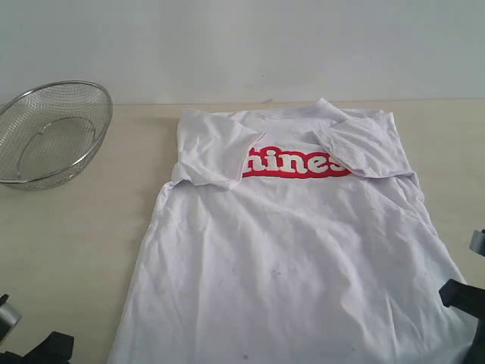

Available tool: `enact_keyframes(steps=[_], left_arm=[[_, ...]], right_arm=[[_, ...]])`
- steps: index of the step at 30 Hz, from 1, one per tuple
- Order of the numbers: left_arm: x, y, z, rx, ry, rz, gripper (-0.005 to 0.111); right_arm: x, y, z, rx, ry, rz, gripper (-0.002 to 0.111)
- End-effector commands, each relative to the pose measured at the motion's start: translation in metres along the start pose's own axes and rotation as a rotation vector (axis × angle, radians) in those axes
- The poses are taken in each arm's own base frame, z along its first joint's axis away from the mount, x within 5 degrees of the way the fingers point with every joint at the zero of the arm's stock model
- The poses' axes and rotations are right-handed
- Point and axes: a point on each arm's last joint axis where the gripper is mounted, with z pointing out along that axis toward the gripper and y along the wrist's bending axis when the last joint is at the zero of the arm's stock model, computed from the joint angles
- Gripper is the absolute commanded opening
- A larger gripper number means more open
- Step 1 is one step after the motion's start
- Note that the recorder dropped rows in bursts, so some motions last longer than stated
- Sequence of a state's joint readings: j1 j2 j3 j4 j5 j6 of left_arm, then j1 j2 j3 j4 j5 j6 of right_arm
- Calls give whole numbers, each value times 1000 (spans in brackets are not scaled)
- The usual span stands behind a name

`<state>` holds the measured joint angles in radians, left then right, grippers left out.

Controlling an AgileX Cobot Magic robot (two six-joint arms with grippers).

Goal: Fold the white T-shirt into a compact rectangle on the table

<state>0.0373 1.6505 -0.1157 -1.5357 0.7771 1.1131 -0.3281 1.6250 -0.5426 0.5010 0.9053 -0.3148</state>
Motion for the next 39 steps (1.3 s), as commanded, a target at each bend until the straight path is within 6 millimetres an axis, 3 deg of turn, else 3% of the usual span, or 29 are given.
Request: enact_keyframes(steps=[1, 14, 17, 22, 32, 39], left_arm=[[-3, 8, 1, -67, -35, -4, 49], [-5, 9, 8, -83, -37, -4, 49], [-6, 9, 8, -80, -46, -15, 38], [-7, 9, 8, -84, -61, 1, 6], [-10, 4, 8, -34, -88, 21, 4], [-9, -1, 8, 26, -72, 54, 4]], right_arm=[[-1, 2, -3, -11, -12, -22, 0], [0, 2, -3, -14, -9, -26, 0], [0, 2, -3, -14, -9, -26, 0], [0, 2, -3, -16, -10, -27, 0], [3, 5, -4, -43, 13, -38, 0], [12, 13, -21, -51, -58, -78, 0]])
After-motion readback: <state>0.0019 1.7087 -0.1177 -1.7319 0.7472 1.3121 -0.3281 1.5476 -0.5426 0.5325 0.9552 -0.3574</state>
